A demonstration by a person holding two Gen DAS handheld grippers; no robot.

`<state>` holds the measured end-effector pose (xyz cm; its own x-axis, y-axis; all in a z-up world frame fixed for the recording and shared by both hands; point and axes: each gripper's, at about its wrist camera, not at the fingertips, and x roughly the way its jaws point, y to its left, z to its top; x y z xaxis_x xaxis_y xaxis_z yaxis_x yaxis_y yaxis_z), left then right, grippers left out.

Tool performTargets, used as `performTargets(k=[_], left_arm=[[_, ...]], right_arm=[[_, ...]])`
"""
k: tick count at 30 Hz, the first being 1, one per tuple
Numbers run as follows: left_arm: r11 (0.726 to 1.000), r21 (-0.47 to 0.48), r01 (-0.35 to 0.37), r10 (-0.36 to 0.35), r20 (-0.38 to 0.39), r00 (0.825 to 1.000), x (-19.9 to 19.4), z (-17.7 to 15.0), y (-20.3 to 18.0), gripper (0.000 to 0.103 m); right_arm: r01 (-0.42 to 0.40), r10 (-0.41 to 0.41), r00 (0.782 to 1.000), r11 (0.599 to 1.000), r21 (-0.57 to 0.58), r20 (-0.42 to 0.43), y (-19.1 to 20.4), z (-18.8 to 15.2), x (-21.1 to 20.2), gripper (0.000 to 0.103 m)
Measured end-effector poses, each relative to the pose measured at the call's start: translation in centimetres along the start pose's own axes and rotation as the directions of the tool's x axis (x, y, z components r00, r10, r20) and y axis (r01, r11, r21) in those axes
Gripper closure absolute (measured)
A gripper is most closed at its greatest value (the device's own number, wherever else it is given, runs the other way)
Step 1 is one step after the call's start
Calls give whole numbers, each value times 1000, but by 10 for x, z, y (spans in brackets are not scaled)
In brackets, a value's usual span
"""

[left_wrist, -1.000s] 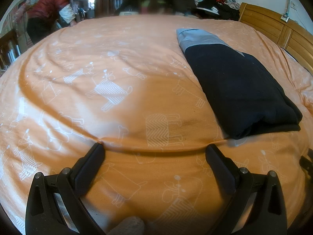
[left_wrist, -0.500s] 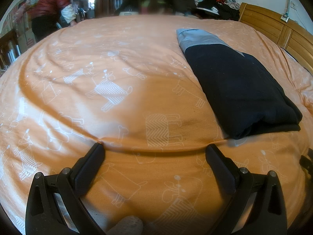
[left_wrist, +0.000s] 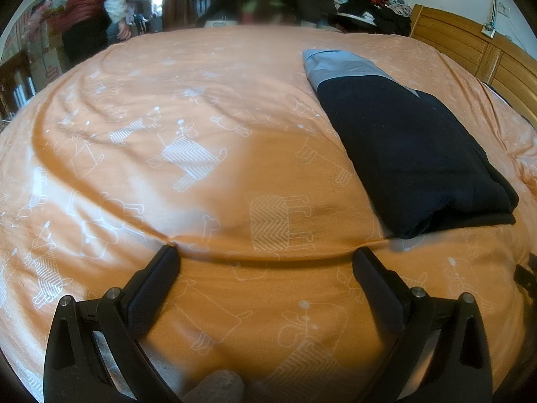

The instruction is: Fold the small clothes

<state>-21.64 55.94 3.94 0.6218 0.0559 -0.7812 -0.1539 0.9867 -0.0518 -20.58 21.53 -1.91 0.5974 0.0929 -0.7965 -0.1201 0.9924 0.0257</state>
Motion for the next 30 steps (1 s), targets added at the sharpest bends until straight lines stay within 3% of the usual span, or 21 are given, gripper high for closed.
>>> performTargets(k=[13, 19, 25, 30], left_arm=[[1000, 0, -2, 2, -3, 1000, 0, 1, 1, 0], [999, -41, 34, -36, -35, 999, -10, 18, 8, 0], [997, -59, 39, -30, 148, 988, -94, 70, -5, 0], [1000, 16, 19, -23, 388, 921, -203, 109, -42, 0]], right_arm=[[4, -4, 1000, 1000, -3, -1, 0, 1, -2, 0], [7, -7, 1000, 1000, -10, 16, 1, 19, -21, 0], [15, -13, 983, 1000, -14, 184, 15, 75, -105, 0], [24, -5, 942, 998, -55, 336, 42, 113, -193, 0]])
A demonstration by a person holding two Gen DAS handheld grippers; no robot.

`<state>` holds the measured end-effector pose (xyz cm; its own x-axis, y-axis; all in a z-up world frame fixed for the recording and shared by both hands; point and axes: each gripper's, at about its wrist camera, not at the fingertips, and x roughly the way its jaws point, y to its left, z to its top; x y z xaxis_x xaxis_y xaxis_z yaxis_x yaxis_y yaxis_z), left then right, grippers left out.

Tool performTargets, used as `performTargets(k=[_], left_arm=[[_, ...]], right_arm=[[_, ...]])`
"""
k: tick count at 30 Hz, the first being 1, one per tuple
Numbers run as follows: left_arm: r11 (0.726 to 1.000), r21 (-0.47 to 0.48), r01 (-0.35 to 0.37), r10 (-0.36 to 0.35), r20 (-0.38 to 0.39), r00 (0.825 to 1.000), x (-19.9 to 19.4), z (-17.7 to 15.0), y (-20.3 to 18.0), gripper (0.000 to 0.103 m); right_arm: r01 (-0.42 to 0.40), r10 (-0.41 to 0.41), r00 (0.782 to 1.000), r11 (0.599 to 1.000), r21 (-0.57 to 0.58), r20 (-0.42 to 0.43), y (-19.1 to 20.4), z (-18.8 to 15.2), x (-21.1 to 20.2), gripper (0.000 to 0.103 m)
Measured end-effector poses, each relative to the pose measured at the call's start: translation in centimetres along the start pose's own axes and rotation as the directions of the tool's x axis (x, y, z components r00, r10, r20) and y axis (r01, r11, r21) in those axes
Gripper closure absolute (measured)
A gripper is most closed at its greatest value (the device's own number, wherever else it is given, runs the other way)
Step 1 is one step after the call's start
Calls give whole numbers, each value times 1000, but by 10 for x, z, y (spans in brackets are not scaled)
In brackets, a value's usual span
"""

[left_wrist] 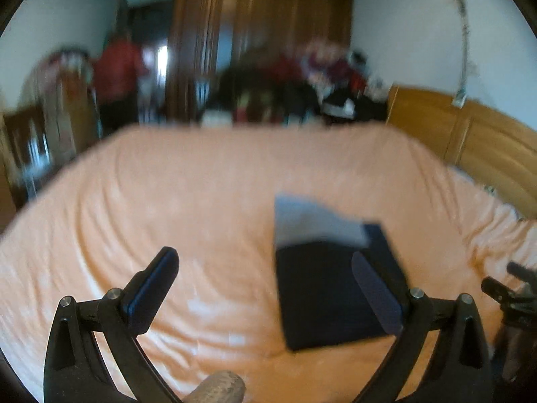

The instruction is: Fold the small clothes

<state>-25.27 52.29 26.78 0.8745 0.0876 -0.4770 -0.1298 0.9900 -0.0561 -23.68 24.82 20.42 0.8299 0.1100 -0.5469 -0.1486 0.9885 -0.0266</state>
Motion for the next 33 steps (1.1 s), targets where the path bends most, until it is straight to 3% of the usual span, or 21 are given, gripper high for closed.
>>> performTargets(k=[2, 5, 13, 23, 33], left_arm=[[1000, -7, 17, -17, 58, 998, -32, 20, -11, 0], [998, -26, 60, -57, 85, 995, -57, 32, -16, 0], [998, 65, 0, -5, 72, 997, -104, 31, -54, 0], [998, 55, 6, -5, -16, 1000, -109, 21, -62, 0], [998, 62, -8, 8, -2, 1000, -116, 20, -64, 0]], right_arm=[[-2, 2, 999, 1000, -7, 38, 10, 17, -25, 0], [-21, 21, 1000, 1000, 0, 18, 15, 30, -41, 0], [-24, 24, 999, 1000, 20, -27, 21, 34, -58, 0], [-35, 36, 998, 999, 11, -46, 28, 23, -70, 0], [-33, 34, 999, 999, 13, -40, 29, 23, -70, 0]])
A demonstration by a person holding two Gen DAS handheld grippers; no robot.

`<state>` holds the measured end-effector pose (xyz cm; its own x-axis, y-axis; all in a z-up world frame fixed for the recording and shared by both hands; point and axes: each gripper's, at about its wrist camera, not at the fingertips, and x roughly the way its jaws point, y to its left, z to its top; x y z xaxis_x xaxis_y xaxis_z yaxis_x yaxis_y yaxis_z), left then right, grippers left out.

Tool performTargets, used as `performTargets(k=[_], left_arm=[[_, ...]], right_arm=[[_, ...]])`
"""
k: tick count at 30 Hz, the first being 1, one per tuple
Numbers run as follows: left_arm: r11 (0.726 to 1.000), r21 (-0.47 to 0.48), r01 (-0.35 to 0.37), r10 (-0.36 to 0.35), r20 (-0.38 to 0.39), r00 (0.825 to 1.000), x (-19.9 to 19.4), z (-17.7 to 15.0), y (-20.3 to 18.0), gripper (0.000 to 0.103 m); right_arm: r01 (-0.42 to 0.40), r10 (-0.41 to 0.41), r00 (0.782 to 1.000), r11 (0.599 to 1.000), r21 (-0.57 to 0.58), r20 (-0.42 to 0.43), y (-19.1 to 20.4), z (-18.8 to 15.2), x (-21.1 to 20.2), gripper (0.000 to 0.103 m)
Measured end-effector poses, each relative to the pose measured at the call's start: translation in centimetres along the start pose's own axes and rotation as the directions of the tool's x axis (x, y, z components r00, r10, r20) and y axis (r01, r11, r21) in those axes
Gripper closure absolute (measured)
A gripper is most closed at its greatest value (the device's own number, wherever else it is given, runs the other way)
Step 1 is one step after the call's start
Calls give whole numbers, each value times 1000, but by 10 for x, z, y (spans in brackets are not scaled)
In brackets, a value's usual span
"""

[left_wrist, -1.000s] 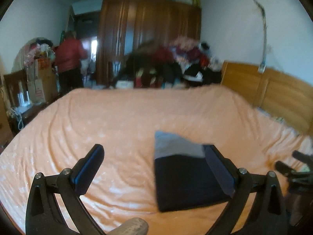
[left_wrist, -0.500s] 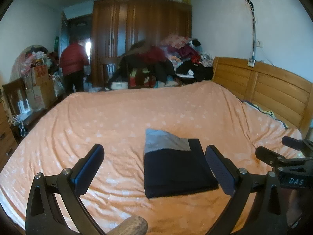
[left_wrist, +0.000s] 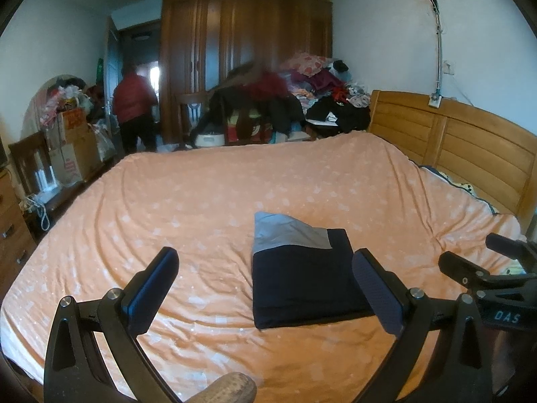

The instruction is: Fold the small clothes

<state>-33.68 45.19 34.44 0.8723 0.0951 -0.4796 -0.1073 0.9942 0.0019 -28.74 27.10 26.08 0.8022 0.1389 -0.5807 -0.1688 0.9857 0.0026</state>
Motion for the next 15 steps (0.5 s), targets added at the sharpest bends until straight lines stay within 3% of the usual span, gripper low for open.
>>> performTargets(k=[11, 15], left_arm=[[999, -2, -39, 39, 25, 999, 2, -1, 0, 0], [998, 2, -56, 56, 7, 998, 8, -6, 1, 0]], right_arm=[[8, -7, 999, 999, -36, 37, -2, -5, -5, 0], [-4, 5, 1000, 999, -44, 15, -3, -13, 3, 0]])
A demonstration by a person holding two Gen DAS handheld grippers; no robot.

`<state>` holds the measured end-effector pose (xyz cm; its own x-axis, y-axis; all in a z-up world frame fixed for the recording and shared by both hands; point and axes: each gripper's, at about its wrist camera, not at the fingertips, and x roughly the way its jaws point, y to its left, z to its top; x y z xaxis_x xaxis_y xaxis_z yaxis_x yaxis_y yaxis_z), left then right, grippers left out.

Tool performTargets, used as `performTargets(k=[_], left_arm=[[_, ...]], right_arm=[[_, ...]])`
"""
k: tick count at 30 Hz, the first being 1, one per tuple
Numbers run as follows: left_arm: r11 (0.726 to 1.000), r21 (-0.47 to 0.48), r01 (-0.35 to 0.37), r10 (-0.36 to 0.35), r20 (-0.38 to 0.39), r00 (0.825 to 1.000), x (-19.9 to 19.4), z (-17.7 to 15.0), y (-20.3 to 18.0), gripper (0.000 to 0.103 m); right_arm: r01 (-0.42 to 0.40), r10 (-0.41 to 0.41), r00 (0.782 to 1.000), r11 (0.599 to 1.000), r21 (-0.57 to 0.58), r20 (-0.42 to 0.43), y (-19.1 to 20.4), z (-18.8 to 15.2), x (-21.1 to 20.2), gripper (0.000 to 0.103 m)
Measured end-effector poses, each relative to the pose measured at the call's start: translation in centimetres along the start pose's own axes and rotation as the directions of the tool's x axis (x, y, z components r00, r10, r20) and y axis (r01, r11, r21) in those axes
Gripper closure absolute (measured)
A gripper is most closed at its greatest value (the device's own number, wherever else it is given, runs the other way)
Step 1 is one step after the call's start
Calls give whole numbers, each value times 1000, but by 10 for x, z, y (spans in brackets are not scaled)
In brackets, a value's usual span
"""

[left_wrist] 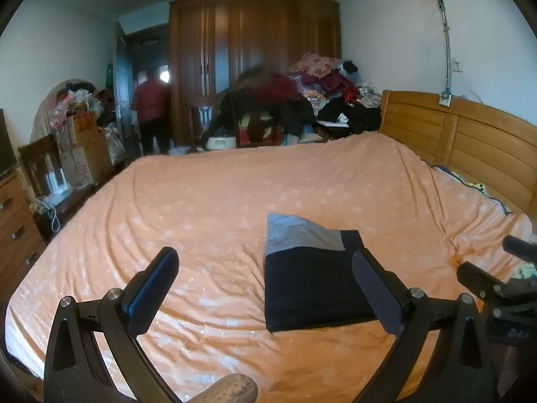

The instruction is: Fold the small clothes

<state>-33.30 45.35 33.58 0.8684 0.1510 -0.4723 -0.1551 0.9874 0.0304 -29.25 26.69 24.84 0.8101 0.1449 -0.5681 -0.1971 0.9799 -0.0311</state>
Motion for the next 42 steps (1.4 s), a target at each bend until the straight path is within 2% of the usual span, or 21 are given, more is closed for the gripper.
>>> performTargets(k=[5, 10, 13, 14, 15, 17, 18, 22, 23, 24, 25, 32, 42], left_arm=[[1000, 10, 6, -6, 0, 1000, 4, -4, 0, 0], [999, 21, -39, 40, -46, 998, 37, -25, 17, 0], [992, 67, -106, 114, -118, 987, 86, -66, 42, 0], [990, 74, -118, 128, -155, 980, 101, -79, 51, 0], [990, 63, -124, 135, -229, 964, 125, -101, 68, 0], [991, 6, -133, 128, -323, 938, 155, -132, 96, 0], [990, -4, -144, 134, -347, 928, 166, -143, 106, 0], [976, 35, -215, 206, -467, 860, 215, -198, 136, 0], [978, 38, -207, 200, -480, 854, 223, -210, 139, 0], [980, 34, -198, 193, -440, 877, 222, -215, 140, 0], [980, 35, -196, 192, -420, 887, 222, -217, 140, 0], [975, 49, -219, 221, -372, 902, 222, -226, 135, 0], [975, 42, -219, 219, -367, 904, 217, -223, 135, 0]], right_arm=[[41, -41, 999, 998, -48, -3, 6, -16, 11, 0], [110, -119, 986, 991, -82, -119, -6, -62, 63, 0], [133, -152, 964, 986, -99, -217, -17, -100, 106, 0], [133, -153, 958, 986, -97, -242, -21, -111, 117, 0], [131, -151, 953, 987, -93, -263, -27, -123, 129, 0], [137, -156, 943, 987, -87, -293, -35, -139, 145, 0], [138, -156, 937, 987, -79, -311, -40, -148, 154, 0], [155, -173, 915, 985, -78, -364, -51, -174, 180, 0], [144, -157, 915, 988, -61, -373, -53, -178, 183, 0], [131, -132, 918, 991, -27, -373, -57, -182, 184, 0], [120, -110, 921, 993, 4, -375, -62, -183, 184, 0], [70, -39, 922, 995, 66, -385, -76, -183, 185, 0], [64, -39, 924, 996, 54, -380, -74, -184, 184, 0]])
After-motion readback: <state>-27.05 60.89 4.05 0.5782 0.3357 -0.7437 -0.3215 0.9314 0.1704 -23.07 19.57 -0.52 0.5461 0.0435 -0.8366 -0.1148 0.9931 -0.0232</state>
